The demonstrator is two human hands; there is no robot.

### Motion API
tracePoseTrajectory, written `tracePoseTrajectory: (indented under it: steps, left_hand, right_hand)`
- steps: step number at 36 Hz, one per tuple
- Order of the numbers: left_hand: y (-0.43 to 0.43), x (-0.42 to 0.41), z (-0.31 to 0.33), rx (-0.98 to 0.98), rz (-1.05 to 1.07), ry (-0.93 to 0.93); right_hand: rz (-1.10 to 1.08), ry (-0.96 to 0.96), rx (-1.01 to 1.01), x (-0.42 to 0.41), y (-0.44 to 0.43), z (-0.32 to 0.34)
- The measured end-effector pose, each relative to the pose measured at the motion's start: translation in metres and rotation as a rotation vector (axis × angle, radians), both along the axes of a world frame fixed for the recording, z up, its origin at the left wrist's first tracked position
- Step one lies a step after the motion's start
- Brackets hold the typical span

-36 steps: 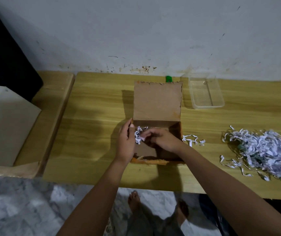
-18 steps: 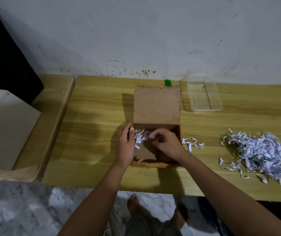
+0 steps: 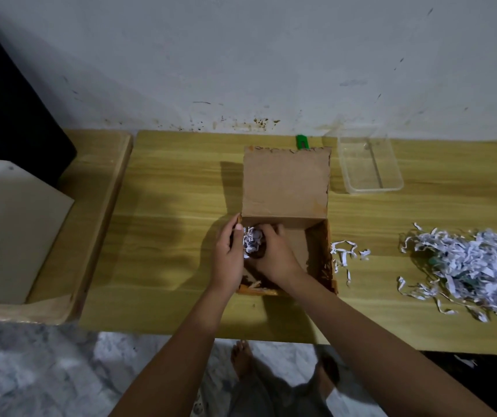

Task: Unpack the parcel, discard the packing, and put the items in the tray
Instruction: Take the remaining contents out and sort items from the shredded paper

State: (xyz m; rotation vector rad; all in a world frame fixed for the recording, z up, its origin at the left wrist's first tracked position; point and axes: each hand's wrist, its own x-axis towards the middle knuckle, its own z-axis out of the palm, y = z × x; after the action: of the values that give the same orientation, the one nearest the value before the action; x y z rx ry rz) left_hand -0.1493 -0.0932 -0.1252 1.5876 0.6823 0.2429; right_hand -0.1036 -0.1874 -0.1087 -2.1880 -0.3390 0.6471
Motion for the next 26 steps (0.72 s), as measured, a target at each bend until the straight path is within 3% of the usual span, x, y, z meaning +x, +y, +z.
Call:
tracePoseTrajectory:
  steps: [6,18,26]
  left_hand:
    - [0.0012,0.0000,-0.0031,-0.065,0.004,-0.014]
    - [-0.0015,-0.0006,-0.0009,-0.069,0.008,-0.026]
    - [0.0000,-0.0014,-0.0010,-0.072,-0.002,-0.011]
  right_hand:
    - [0.141,-0.051,0.059,-0.0012,0.0067,-0.0042]
    - [0.139,-0.170,0.094,-0.0015,0.0093,-0.0099]
    - [0.183,-0.057,0.145,-0.0026,0.0025,-0.0078]
